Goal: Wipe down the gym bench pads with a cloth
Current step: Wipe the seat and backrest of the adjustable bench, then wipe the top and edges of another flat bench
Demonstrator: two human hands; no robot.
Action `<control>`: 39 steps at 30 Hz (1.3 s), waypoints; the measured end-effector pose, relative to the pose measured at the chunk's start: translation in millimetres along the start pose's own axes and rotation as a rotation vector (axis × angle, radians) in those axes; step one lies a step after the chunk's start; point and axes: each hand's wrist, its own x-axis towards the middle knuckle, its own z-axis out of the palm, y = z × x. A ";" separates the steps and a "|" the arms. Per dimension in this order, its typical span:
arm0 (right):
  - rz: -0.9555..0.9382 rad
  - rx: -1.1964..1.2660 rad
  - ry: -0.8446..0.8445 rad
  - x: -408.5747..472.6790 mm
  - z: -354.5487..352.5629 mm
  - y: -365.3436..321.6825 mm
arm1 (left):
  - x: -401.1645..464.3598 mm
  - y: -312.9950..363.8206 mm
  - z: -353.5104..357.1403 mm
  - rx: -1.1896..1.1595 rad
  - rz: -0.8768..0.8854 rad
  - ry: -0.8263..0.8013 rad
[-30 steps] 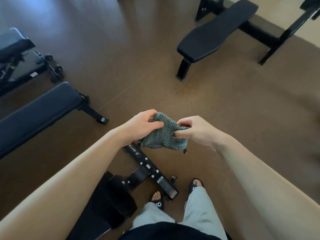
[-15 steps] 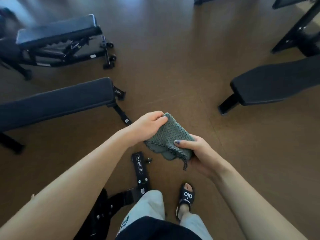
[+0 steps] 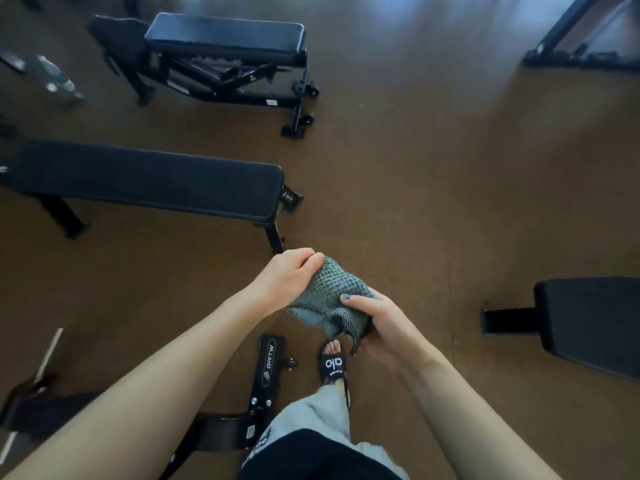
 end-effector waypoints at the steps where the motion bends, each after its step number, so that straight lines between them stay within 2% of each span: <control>1: 0.020 -0.021 0.015 16.4 -2.2 -11.9 | 16.4 3.0 -4.0 -0.032 -0.028 -0.013; 4: 0.060 -0.058 0.010 59.1 -5.7 -48.1 | 58.0 7.1 -21.0 -0.050 -0.064 -0.041; 9: 0.174 -0.070 -0.092 115.5 0.4 -107.4 | 113.7 13.2 -57.4 -0.084 -0.076 0.005; 19: 0.375 -0.272 -0.168 250.5 15.8 -196.9 | 212.7 -9.2 -96.7 -0.038 -0.182 0.291; 22: 0.386 -0.291 -0.082 292.0 22.5 -206.4 | 236.0 -33.4 -101.2 -0.139 -0.243 0.409; 26: 0.320 -0.380 0.082 370.8 24.4 -198.2 | 271.3 -90.0 -103.3 -0.380 -0.425 0.541; 29: 0.178 -0.638 0.159 448.6 30.5 -177.5 | 301.7 -154.2 -98.5 -0.437 -0.514 0.583; 32: -0.111 -0.911 0.095 526.4 40.7 -145.7 | 342.3 -228.9 -85.2 -0.478 -0.596 0.600; 36: -0.492 -1.354 -0.101 621.8 32.2 -86.5 | 406.1 -317.8 -60.3 -0.602 -0.679 0.655; 39: -0.563 -1.998 -0.362 685.2 -2.9 -26.4 | 456.2 -371.8 -38.6 -0.704 -0.740 0.715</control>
